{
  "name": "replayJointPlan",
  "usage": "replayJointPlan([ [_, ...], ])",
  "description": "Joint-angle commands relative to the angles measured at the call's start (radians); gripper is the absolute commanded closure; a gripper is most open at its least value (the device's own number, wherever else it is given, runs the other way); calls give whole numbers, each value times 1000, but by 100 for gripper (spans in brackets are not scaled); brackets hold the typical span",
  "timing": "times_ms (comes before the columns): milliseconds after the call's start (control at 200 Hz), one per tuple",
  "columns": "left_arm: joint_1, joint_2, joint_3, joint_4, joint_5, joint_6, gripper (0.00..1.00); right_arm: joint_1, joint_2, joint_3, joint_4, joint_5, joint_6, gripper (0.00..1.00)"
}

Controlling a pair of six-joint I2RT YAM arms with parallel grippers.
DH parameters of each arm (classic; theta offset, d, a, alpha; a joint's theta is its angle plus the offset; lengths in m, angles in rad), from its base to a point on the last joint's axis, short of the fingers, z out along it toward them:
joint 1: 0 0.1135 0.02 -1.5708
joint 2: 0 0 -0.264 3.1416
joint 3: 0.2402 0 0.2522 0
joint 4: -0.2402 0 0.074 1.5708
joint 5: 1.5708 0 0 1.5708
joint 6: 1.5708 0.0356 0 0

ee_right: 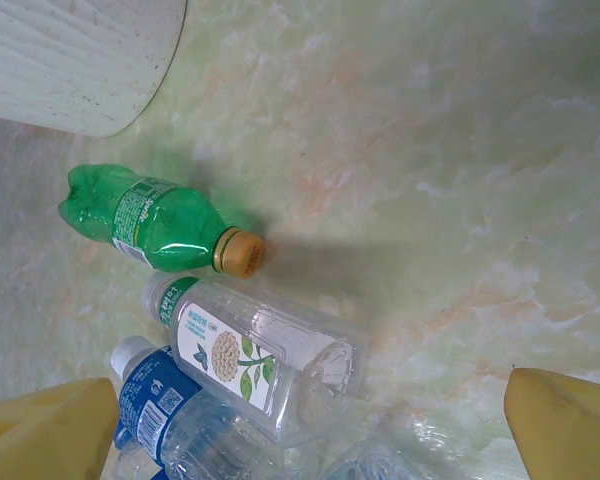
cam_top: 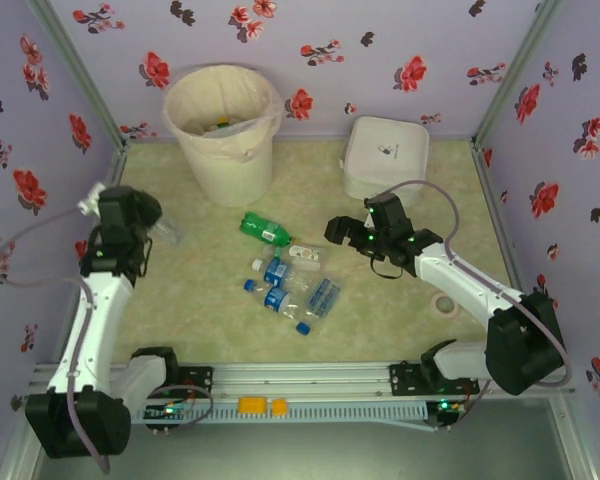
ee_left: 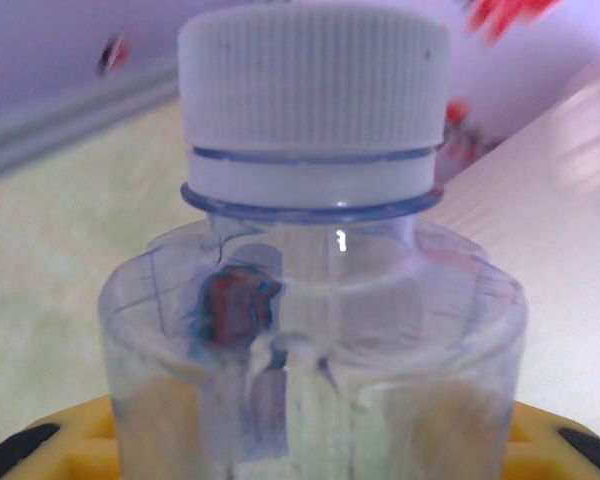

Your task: Put the plastic bottles in the bin

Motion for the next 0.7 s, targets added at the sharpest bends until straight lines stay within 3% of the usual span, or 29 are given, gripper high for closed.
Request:
replayJointPlan([
  [0, 7, 70, 175, 139, 54, 143, 59, 4, -10, 4, 5, 23, 13, 0],
  [215, 7, 288, 551, 168, 289, 226, 61, 5, -12, -1, 9, 24, 22, 0],
  [410, -5, 541, 922, 76, 456, 244, 62, 4, -10, 7, 3, 25, 23, 0],
  [695, -91, 959, 1482, -204, 492, 394, 61, 4, -20, 17, -20, 28, 28, 0],
])
